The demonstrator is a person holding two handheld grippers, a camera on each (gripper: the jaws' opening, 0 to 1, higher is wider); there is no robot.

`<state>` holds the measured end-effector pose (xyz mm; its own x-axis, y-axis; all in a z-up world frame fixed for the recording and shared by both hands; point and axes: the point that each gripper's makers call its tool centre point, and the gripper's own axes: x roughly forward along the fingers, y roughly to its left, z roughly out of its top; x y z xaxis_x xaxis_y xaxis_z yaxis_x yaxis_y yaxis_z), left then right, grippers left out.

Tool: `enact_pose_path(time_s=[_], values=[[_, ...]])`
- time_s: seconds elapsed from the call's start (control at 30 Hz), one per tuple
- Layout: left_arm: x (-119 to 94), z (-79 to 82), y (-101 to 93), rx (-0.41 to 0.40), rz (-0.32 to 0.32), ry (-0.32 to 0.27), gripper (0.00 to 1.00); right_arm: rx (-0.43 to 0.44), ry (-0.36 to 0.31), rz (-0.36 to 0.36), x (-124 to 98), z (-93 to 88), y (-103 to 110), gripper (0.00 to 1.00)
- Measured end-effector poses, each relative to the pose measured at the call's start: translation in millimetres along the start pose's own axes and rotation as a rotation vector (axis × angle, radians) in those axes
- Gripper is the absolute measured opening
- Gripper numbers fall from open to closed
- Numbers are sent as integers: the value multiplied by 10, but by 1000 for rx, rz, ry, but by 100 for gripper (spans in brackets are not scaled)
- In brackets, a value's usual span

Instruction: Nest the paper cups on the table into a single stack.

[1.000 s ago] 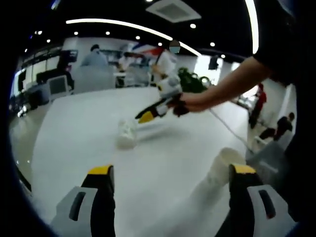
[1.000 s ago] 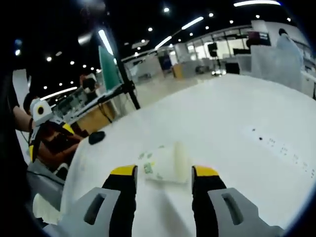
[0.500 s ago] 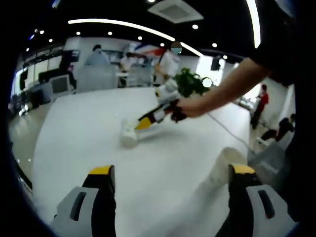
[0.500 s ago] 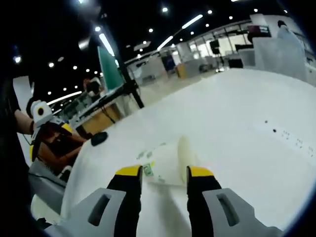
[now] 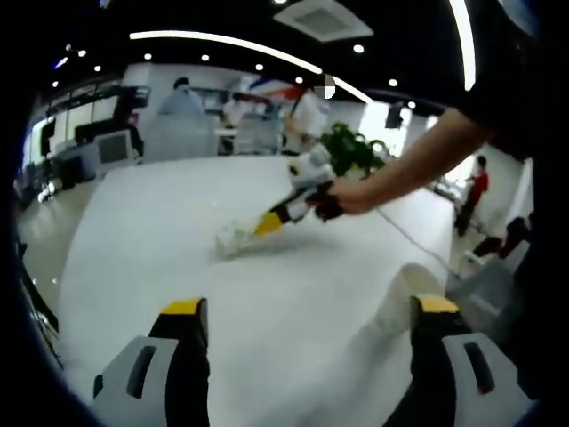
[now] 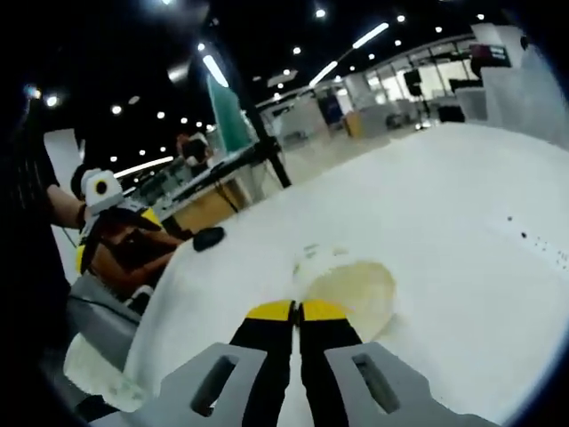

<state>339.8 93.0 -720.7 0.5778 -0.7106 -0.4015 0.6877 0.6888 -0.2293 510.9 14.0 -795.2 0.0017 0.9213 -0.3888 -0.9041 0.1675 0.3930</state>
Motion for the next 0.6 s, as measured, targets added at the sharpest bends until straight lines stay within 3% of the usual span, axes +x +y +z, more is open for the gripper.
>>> enact_pose_path(time_s=[0.6], values=[[29, 13, -141, 21, -15, 2, 94, 22, -13, -17, -325, -51, 304, 0]])
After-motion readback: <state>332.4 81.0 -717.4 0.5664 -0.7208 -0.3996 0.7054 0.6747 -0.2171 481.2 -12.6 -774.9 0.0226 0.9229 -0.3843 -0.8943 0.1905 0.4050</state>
